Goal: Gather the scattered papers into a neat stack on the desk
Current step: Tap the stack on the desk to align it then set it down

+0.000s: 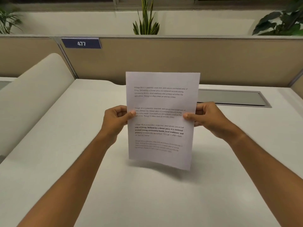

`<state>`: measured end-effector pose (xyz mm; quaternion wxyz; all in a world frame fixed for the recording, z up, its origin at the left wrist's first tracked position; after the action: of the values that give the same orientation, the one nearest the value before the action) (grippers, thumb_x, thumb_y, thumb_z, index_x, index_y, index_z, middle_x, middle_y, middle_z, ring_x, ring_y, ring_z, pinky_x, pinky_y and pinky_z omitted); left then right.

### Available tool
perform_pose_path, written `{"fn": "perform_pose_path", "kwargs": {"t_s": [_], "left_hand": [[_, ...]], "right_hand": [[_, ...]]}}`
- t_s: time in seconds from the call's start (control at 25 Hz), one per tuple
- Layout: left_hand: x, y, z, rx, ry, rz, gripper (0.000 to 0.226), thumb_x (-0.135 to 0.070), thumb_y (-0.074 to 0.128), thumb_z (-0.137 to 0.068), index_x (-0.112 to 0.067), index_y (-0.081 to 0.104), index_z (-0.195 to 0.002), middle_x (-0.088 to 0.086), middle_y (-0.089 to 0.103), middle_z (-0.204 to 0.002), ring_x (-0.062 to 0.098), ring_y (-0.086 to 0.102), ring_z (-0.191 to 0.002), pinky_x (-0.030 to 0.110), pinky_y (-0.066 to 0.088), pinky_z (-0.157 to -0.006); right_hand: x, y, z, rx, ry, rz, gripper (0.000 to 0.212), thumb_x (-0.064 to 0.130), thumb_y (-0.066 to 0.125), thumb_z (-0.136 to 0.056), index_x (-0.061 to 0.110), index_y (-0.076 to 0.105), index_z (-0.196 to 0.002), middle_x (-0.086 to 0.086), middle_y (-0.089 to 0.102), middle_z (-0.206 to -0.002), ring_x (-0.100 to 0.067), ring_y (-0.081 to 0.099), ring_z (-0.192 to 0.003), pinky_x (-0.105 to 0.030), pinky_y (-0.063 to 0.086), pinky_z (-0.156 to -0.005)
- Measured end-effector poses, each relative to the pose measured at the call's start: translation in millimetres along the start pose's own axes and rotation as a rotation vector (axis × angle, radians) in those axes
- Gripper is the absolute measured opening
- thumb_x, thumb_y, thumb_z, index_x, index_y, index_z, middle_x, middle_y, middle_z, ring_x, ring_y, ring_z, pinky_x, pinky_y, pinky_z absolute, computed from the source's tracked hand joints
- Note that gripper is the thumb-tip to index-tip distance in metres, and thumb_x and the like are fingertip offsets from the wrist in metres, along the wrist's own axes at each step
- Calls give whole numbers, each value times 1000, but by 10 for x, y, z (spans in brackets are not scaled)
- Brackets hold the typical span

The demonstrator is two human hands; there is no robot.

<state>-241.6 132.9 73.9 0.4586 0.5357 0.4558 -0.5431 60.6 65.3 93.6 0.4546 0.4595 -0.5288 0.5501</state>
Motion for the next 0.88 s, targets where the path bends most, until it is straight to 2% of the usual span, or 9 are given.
{"fn": "perform_pose_path", "kwargs": {"t_s": [0.12, 0.24, 0.36, 0.48, 0.52, 0.6, 0.72, 0.8, 0.88], "left_hand": [[-18, 85, -15, -98, 118, -100, 7, -15, 75, -83, -22, 74, -81, -1, 79, -88, 20, 75, -84, 36, 61, -76], [-102, 110, -38, -111, 201, -117, 7, -25, 76, -79, -32, 75, -78, -6, 78, -88, 18, 75, -83, 35, 61, -76], [-94, 135, -20, -122, 224, -200, 10, -26, 77, -81, -35, 72, -81, -10, 77, -88, 17, 74, -83, 37, 61, -79], [-114, 173, -4, -153, 288, -301, 13, -21, 76, -83, -29, 69, -90, -16, 73, -90, 6, 70, -79, 34, 61, -79], [-159, 174, -13, -154, 345, -332, 19, -21, 77, -82, -24, 67, -98, -16, 71, -90, 4, 69, -78, 30, 61, -77], [-269, 146, -40, -144, 487, -440, 50, -22, 77, -81, -20, 54, -124, -14, 67, -91, 5, 68, -74, 17, 59, -70], [-372, 93, -69, -77, 633, -619, 90, -23, 79, -79, -30, 23, -149, -8, 59, -101, 6, 65, -71, 3, 49, -63], [-405, 56, -77, -38, 691, -687, 95, -21, 79, -79, -37, 18, -151, -6, 54, -109, 8, 64, -68, 1, 48, -61], [-422, 33, -89, -26, 724, -719, 92, -19, 79, -80, -41, 23, -149, -6, 52, -113, 7, 63, -66, 3, 50, -61]], "right_hand": [[62, 38, 1, -145, -95, 76, 19, 11, 73, -87, 21, 75, -103, 6, 79, -98, -16, 76, -90, -28, 62, -74], [95, -14, -15, -216, -142, 78, 20, 13, 73, -87, 28, 75, -100, 11, 78, -98, -14, 76, -90, -28, 61, -76], [35, -3, 25, -231, -128, 77, 22, 13, 75, -86, 30, 73, -100, 14, 78, -96, -12, 75, -90, -31, 62, -80], [23, 30, 52, -280, -153, 114, 25, 12, 75, -85, 23, 73, -107, 11, 77, -100, -12, 74, -91, -32, 61, -82], [61, 24, 47, -308, -188, 149, 28, 13, 75, -85, 20, 71, -112, 8, 76, -102, -12, 74, -91, -30, 61, -82], [171, -6, 33, -374, -273, 243, 40, 16, 77, -84, 17, 64, -122, 4, 75, -102, -8, 72, -86, -20, 59, -75], [322, -47, 57, -441, -415, 397, 69, 17, 80, -80, 26, 46, -139, 5, 69, -88, -1, 67, -71, -10, 53, -66], [391, -65, 80, -446, -493, 495, 81, 17, 80, -79, 30, 37, -147, 0, 65, -88, -5, 68, -70, -10, 54, -66], [435, -66, 93, -450, -558, 567, 80, 15, 79, -80, 30, 38, -147, -3, 64, -90, -15, 69, -68, -13, 56, -68]]}}
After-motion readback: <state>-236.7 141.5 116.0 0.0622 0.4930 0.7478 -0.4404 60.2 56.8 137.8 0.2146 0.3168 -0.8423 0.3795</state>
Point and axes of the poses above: each hand's wrist, its own z-axis away from the middle knuckle, its own y-axis out of the palm, x = y × z, the point moved 2 cm from there along -z, towards the middle knuckle
